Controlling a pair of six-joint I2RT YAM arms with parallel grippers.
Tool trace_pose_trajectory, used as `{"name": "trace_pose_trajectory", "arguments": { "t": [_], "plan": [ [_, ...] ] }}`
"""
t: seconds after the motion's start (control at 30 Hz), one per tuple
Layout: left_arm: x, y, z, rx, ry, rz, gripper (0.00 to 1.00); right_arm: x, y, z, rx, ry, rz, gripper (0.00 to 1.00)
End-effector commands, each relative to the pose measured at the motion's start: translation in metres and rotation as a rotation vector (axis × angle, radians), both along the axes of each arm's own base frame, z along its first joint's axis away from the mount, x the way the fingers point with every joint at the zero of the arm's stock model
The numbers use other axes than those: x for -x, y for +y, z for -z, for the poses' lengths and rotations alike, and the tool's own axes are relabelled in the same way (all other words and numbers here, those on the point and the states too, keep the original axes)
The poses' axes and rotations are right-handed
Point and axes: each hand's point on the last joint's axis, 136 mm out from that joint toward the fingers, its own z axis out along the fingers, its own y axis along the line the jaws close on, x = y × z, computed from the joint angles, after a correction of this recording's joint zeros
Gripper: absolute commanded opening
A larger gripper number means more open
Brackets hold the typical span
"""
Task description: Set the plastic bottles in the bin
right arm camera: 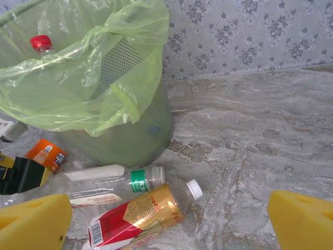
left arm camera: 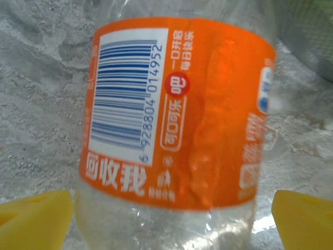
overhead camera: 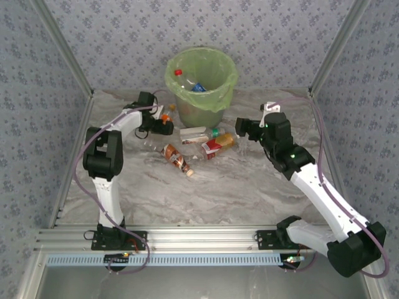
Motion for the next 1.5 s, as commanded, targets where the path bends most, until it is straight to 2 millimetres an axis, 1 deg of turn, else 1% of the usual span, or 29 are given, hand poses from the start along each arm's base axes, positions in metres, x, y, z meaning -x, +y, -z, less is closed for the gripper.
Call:
{"name": "trace_pose_trajectory", "arguments": {
  "t": [0.0, 0.07, 0.17, 0.27, 0.37, 0.43, 0.5, 0.63, 0.77, 0.87, 1.07, 1.17, 1.27, 1.37, 1.47],
  "plan": [
    [0.001, 0.002, 0.013, -0.085, 0.032, 0.044, 0.94, 0.000, -0.009, -0.003, -0.005, -0.033, 0.032, 0.99],
    [0.000, 0.009, 0.018, -0.137, 0.045, 0.024, 0.90, -0.003, -0.010, -0.002, -0.012, -0.037, 0.038, 0.99],
    [0.001, 0.011, 0.022, -0.147, 0.064, 0.000, 0.85, -0.007, -0.008, -0.001, -0.036, -0.039, 0.033, 0.99],
    [0.004, 0.016, 0.026, -0.179, 0.073, -0.020, 0.76, -0.009, -0.002, -0.002, -0.051, -0.045, 0.008, 0.99],
    [0.006, 0.017, 0.021, -0.171, 0.055, -0.030, 0.64, -0.012, 0.001, -0.003, -0.056, -0.052, -0.002, 0.99],
    [0.010, 0.016, 0.012, -0.151, 0.030, -0.039, 0.60, -0.013, 0.004, -0.005, -0.064, -0.057, -0.014, 0.99],
    [0.013, 0.017, -0.001, -0.127, -0.015, -0.058, 0.57, -0.014, 0.007, -0.005, -0.073, -0.054, -0.029, 0.99],
    [0.019, 0.024, -0.029, -0.064, -0.091, -0.117, 0.55, -0.015, 0.010, -0.002, -0.084, -0.050, -0.037, 0.99],
    [0.030, 0.030, -0.050, 0.004, -0.146, -0.168, 0.54, -0.016, 0.010, -0.002, -0.094, -0.055, -0.036, 0.99],
    [0.037, 0.033, -0.066, 0.034, -0.195, -0.197, 0.54, -0.017, 0.010, 0.003, -0.097, -0.056, -0.034, 0.99],
    [0.049, 0.037, -0.097, 0.114, -0.304, -0.275, 0.54, -0.017, 0.010, 0.031, -0.150, 0.008, -0.001, 0.99],
    [0.054, 0.040, -0.116, 0.151, -0.368, -0.312, 0.54, -0.015, 0.013, 0.043, -0.171, 0.023, -0.004, 0.99],
    [0.056, 0.044, -0.141, 0.190, -0.450, -0.344, 0.54, -0.015, 0.016, 0.052, -0.174, 0.035, -0.022, 0.99],
    [0.057, 0.041, -0.175, 0.246, -0.531, -0.344, 0.54, -0.015, 0.026, 0.055, -0.193, 0.034, -0.072, 0.99],
    [0.056, 0.033, -0.219, 0.317, -0.630, -0.323, 0.54, -0.016, 0.033, 0.051, -0.213, 0.015, -0.096, 0.99]
  ]
}}
